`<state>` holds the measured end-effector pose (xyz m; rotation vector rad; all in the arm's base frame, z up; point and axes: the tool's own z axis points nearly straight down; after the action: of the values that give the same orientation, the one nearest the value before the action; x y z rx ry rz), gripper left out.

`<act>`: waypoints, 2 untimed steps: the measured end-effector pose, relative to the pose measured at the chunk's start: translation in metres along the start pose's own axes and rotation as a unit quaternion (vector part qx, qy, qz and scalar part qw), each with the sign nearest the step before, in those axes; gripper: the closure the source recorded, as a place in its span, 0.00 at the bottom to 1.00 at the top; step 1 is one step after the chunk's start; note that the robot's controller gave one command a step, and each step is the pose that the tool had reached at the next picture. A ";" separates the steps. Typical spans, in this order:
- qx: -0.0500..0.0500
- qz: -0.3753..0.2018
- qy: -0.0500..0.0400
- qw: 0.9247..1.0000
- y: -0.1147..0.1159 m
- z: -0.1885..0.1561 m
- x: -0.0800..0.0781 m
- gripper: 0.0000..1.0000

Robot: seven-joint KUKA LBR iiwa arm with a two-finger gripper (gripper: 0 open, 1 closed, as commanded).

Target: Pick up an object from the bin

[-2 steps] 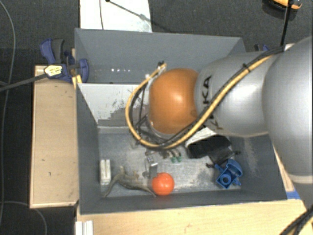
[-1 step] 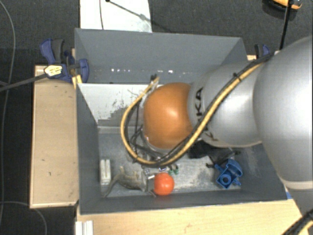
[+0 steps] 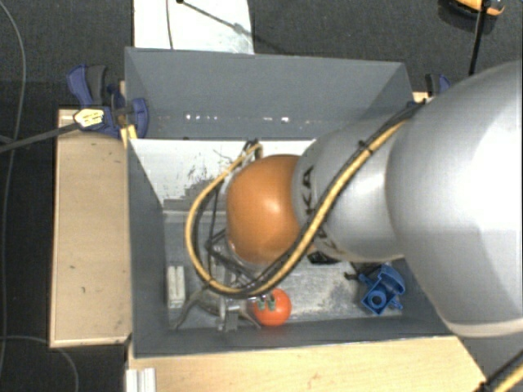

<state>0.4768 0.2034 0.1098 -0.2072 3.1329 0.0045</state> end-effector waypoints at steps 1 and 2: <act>-0.001 -0.020 -0.003 1.000 -0.003 0.039 -0.002 0.00; 0.000 0.131 0.001 0.991 -0.023 0.039 0.000 1.00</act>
Offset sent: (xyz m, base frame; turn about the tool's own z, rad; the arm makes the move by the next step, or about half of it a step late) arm 0.0024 -0.0237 -0.0398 0.2621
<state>0.4795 0.1805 0.0710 0.2043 3.1356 0.0061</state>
